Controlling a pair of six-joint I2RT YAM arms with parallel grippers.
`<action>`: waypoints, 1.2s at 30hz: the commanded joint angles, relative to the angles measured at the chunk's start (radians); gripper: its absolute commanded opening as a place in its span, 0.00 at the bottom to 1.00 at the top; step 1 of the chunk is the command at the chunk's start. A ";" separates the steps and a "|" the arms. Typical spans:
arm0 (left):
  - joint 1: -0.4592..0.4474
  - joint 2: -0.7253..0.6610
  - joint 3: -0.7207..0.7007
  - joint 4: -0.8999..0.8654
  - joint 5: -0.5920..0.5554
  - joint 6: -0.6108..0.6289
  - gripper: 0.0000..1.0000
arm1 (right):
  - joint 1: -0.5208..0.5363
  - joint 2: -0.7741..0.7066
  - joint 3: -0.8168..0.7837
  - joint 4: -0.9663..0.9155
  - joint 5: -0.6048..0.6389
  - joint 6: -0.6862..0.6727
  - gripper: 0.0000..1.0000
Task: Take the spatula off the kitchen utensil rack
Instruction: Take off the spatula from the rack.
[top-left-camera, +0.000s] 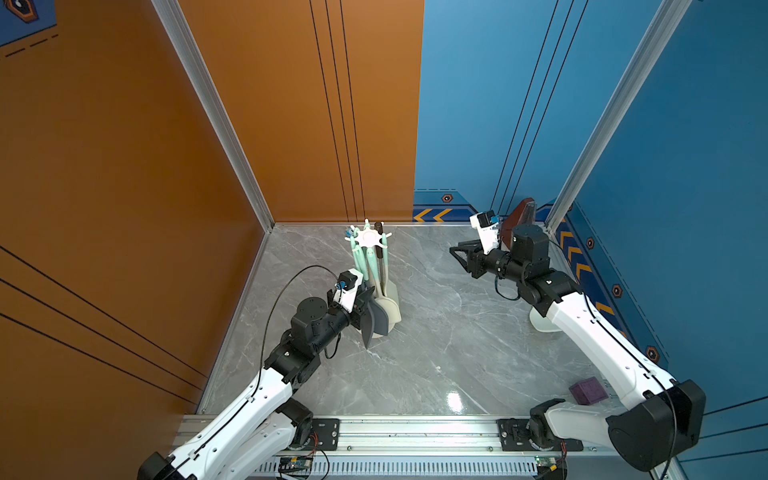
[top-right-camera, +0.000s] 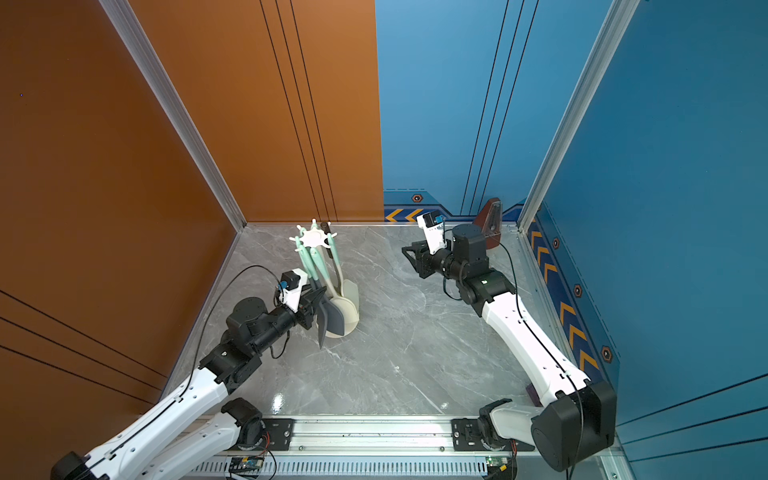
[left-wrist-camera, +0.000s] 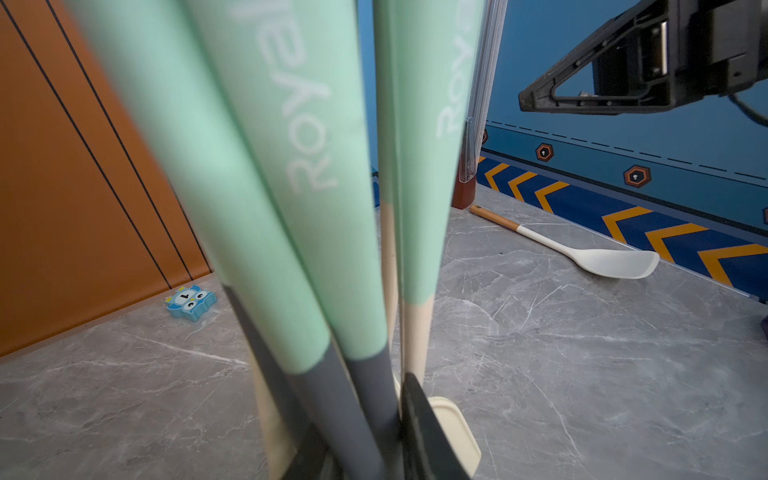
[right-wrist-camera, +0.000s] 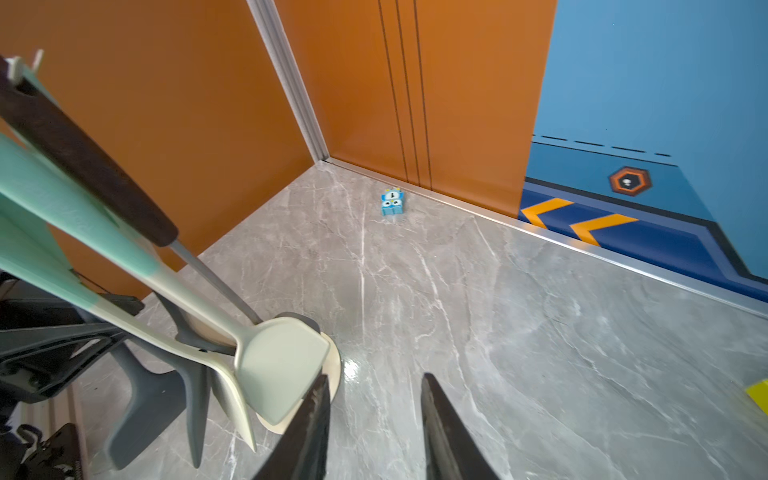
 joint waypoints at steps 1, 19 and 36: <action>-0.001 -0.017 0.007 0.004 -0.054 -0.007 0.25 | 0.057 0.032 -0.012 0.163 -0.039 0.044 0.39; -0.001 -0.012 0.016 0.018 -0.038 -0.002 0.23 | 0.254 0.164 0.075 0.245 -0.075 0.017 0.40; -0.001 0.004 0.019 0.017 -0.028 0.005 0.22 | 0.295 0.203 0.109 0.257 -0.106 -0.051 0.37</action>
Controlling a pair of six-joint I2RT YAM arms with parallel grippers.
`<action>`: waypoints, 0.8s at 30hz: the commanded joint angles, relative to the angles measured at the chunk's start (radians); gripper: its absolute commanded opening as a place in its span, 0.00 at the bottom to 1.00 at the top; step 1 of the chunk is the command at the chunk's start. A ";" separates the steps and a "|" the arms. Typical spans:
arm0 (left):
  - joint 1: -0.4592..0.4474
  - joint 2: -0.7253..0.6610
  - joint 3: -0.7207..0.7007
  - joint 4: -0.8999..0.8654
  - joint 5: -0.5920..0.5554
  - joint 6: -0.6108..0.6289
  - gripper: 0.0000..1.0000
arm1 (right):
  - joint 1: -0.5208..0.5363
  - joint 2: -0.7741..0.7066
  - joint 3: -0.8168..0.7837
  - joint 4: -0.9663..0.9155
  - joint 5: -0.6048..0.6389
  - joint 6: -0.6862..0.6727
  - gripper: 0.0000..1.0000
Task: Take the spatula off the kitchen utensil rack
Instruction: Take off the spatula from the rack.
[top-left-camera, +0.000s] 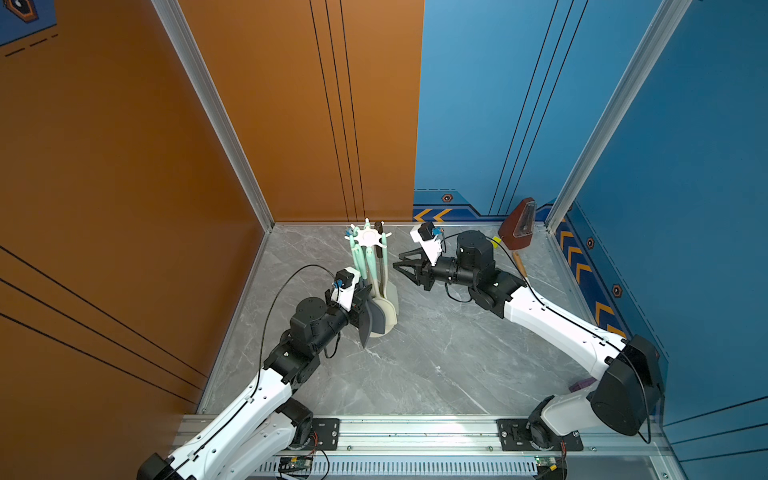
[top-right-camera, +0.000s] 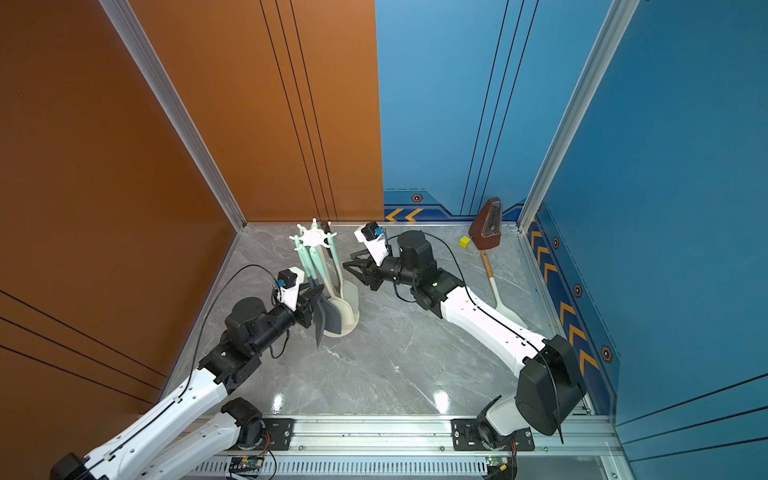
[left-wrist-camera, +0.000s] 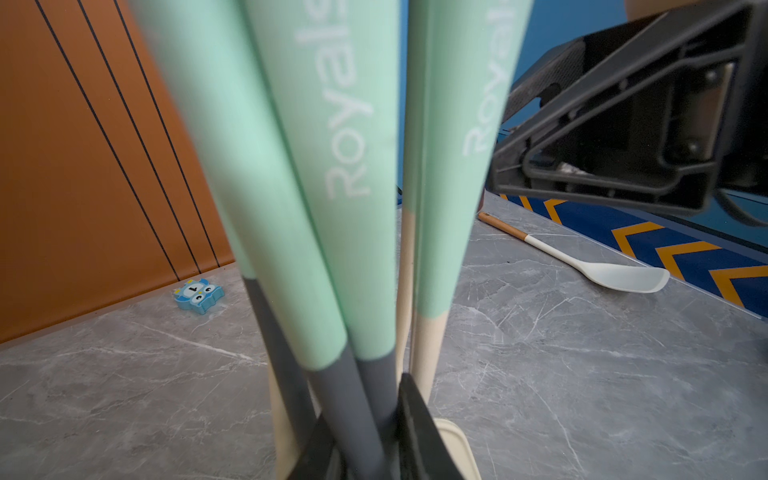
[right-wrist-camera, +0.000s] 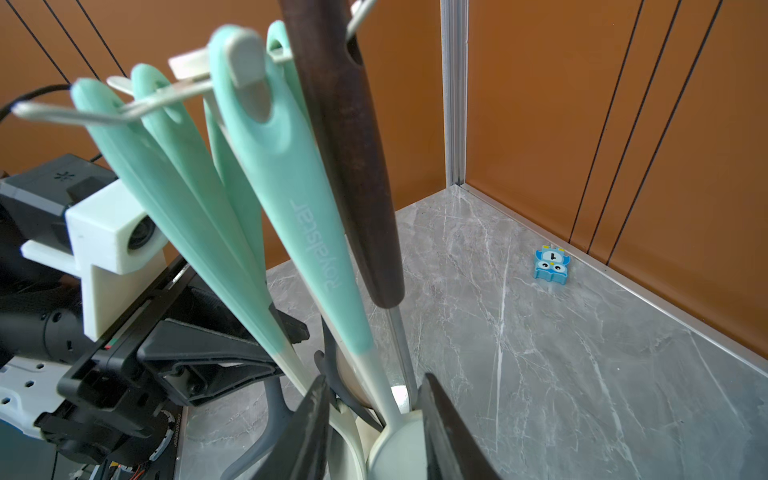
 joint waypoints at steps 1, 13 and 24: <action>-0.001 0.008 0.019 0.014 -0.002 0.038 0.22 | 0.011 0.011 0.040 0.020 -0.025 -0.029 0.37; -0.001 0.015 0.016 0.014 -0.002 0.041 0.22 | 0.015 0.054 0.091 -0.011 -0.032 -0.057 0.32; -0.001 0.036 0.023 0.015 0.001 0.046 0.22 | 0.019 0.104 0.137 -0.015 -0.056 -0.059 0.33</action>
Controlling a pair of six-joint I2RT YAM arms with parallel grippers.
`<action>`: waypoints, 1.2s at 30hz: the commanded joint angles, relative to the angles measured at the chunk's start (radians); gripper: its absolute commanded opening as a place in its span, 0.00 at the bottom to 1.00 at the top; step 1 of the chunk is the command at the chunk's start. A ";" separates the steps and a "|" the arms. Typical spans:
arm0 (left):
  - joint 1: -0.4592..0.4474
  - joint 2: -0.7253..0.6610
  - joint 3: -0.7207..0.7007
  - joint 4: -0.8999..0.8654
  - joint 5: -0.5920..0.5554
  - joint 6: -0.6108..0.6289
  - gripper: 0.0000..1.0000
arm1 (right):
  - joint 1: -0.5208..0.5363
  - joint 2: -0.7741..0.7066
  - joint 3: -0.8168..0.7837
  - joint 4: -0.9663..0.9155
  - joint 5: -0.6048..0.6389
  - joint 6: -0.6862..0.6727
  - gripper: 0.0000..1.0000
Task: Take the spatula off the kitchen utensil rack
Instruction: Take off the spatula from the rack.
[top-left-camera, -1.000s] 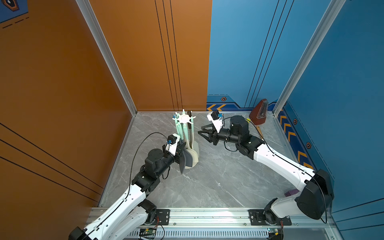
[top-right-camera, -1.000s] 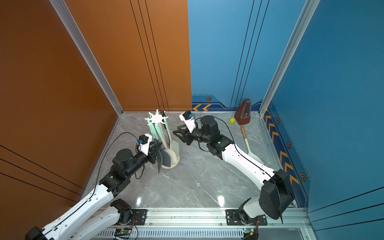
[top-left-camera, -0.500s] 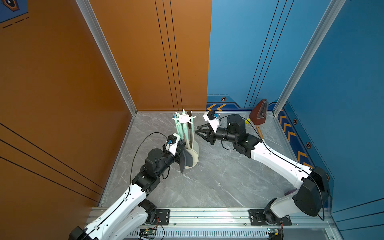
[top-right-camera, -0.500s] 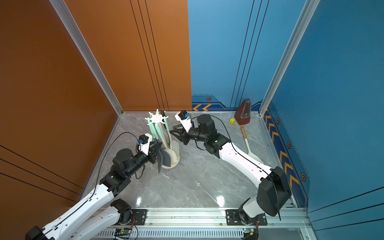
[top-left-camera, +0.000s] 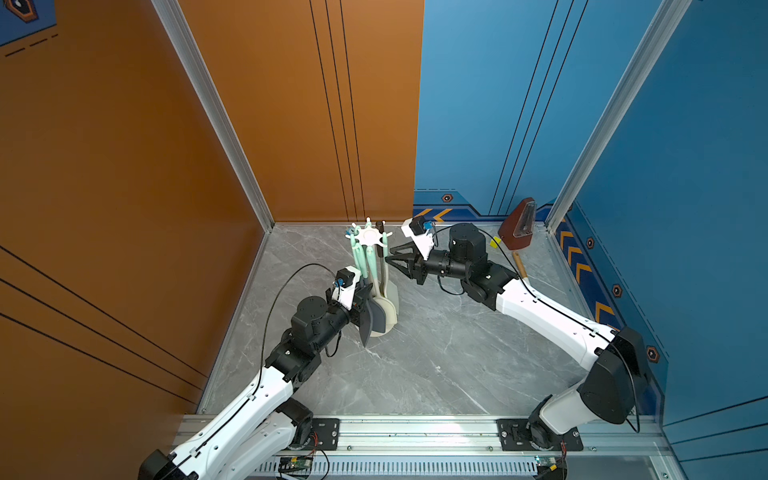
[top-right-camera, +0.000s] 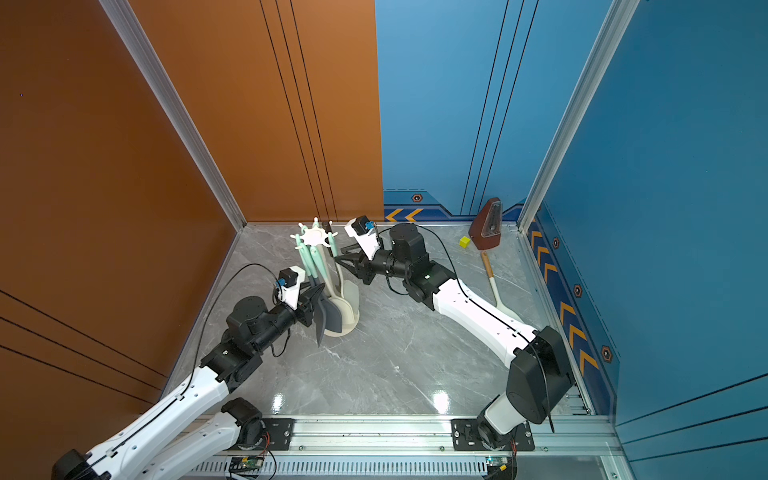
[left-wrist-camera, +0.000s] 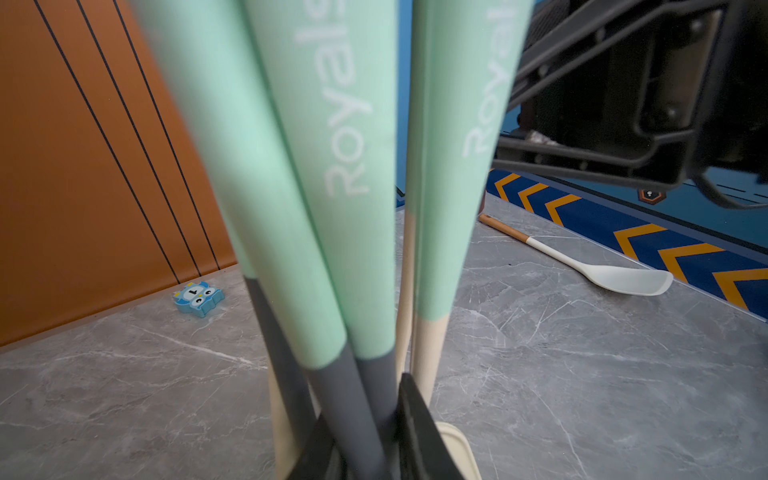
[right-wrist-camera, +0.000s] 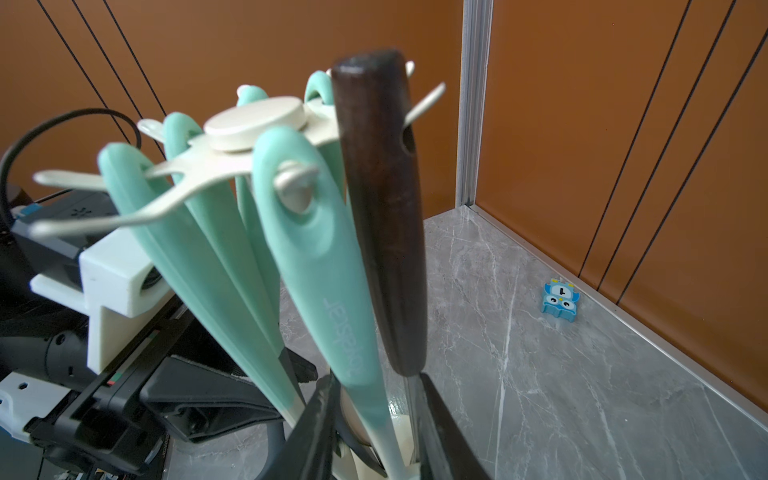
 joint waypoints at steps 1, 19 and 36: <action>-0.001 0.017 0.021 -0.008 0.002 0.046 0.22 | 0.008 0.028 0.034 -0.010 -0.027 -0.018 0.33; -0.001 0.030 0.023 -0.009 -0.008 0.052 0.22 | 0.019 0.054 0.064 -0.043 -0.011 -0.039 0.12; 0.000 0.025 0.016 -0.010 -0.020 0.049 0.21 | 0.019 -0.030 0.016 -0.068 0.114 -0.092 0.01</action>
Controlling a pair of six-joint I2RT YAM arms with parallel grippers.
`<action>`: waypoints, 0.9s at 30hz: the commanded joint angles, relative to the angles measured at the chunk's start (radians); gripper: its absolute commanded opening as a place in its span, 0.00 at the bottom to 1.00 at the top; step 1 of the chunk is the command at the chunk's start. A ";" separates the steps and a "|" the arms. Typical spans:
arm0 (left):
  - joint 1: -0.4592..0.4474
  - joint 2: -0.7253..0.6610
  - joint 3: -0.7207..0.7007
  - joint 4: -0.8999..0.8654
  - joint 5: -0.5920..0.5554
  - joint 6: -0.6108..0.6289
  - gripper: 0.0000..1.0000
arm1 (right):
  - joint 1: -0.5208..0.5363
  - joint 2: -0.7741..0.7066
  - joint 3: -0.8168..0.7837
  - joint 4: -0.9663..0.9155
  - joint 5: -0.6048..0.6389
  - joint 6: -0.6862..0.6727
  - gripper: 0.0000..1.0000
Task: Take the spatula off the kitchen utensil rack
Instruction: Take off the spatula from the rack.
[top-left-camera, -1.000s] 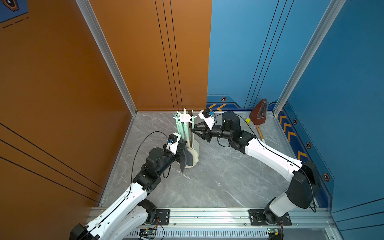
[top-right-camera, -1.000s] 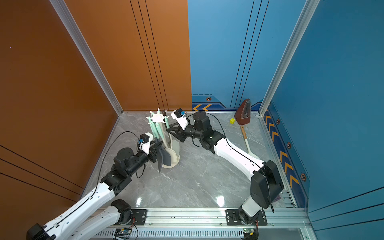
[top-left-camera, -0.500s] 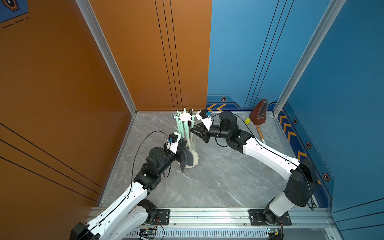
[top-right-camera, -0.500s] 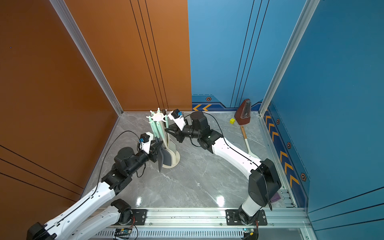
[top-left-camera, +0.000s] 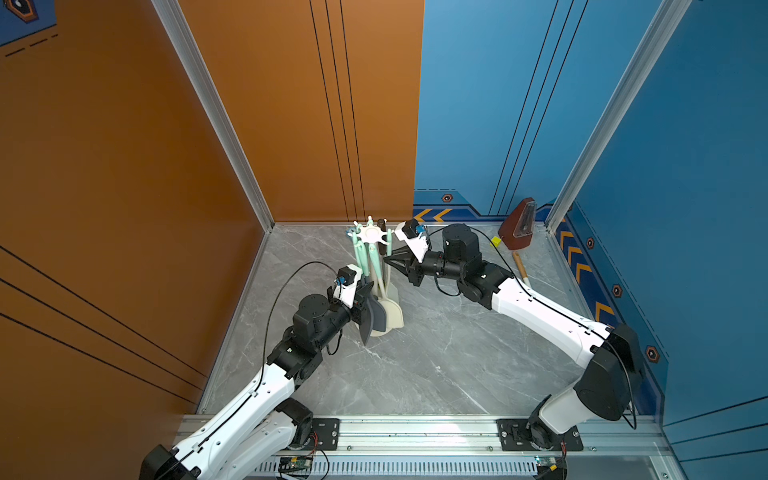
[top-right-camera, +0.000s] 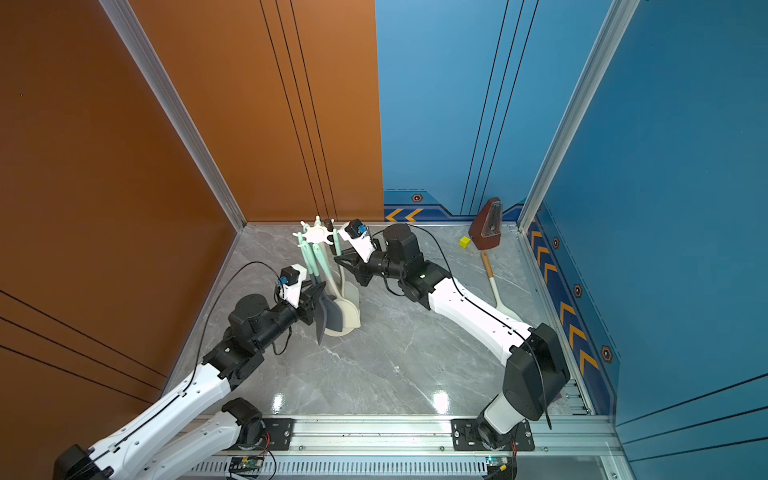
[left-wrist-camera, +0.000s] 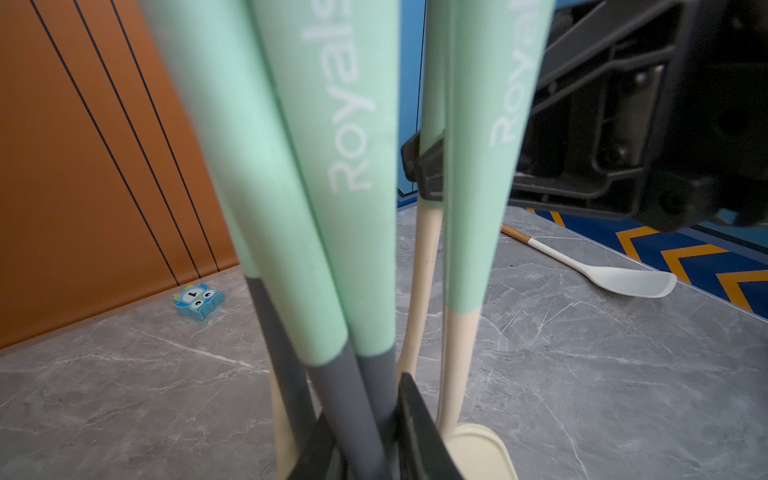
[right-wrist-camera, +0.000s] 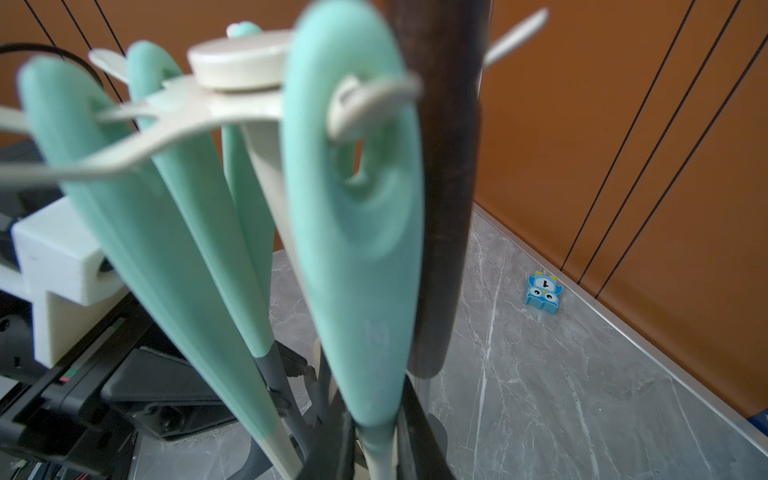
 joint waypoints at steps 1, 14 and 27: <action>0.000 0.003 0.006 -0.022 -0.019 0.048 0.21 | -0.002 -0.040 -0.004 -0.009 0.050 -0.015 0.01; 0.001 0.000 -0.003 -0.021 -0.020 0.047 0.21 | -0.019 -0.063 -0.014 -0.040 0.111 -0.033 0.00; 0.000 -0.007 -0.011 -0.021 -0.022 0.045 0.21 | -0.072 -0.130 -0.082 -0.005 0.144 0.001 0.00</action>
